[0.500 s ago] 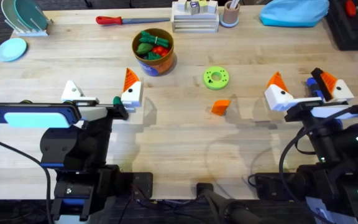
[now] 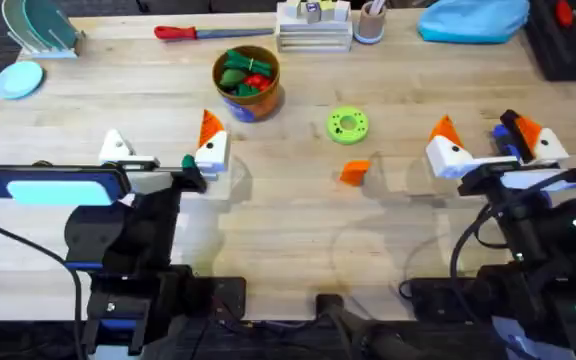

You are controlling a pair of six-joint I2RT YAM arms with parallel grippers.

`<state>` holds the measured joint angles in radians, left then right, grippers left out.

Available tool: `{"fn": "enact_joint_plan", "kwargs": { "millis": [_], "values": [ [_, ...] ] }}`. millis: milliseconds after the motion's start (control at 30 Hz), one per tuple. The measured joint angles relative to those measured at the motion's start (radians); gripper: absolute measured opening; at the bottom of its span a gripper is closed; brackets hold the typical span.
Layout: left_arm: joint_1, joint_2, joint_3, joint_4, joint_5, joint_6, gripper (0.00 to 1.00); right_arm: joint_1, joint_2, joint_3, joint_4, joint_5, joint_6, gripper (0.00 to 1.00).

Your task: Pick up the gripper from the table and insert it into the empty holder that is missing its gripper. Then pick up a screw, insert it into the mounting hole, and use the screwdriver to tighten it. Finally, clean up the table by picking up the vegetable and placing it into the bucket.

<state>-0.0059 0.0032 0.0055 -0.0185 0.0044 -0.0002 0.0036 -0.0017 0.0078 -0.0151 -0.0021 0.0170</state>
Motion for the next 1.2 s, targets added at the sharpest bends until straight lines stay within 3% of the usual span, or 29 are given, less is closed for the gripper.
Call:
{"fn": "enact_joint_plan", "kwargs": {
  "millis": [233,367,500,767,833,1000,1200],
  "values": [
    [0.0,0.0,0.011,0.043,0.006,-0.033,0.993,0.0,0.0,0.027,-0.041,-0.069,0.045,0.991],
    [0.0,0.005,0.106,-0.128,0.006,-0.07,0.992,0.0,0.026,0.138,-0.191,-0.099,0.058,0.991],
    [0.0,0.07,0.304,-0.373,0.006,-0.085,0.993,0.0,0.108,0.304,-0.295,-0.112,0.062,0.991],
    [0.0,0.402,0.75,-0.828,0.006,-0.092,0.993,0.0,0.405,0.625,-0.472,-0.168,0.063,0.991],
    [0.0,0.511,0.846,-0.899,0.008,-0.092,0.992,0.0,0.491,0.693,-0.533,-0.181,0.063,0.991],
    [0.0,0.715,0.917,-0.918,0.091,-0.095,0.992,0.0,0.629,0.757,-0.594,-0.194,0.063,0.991],
    [0.0,0.913,0.917,-0.988,0.16,-0.123,0.993,0.0,0.666,0.757,-0.599,-0.198,0.063,0.991]
  ]
}}
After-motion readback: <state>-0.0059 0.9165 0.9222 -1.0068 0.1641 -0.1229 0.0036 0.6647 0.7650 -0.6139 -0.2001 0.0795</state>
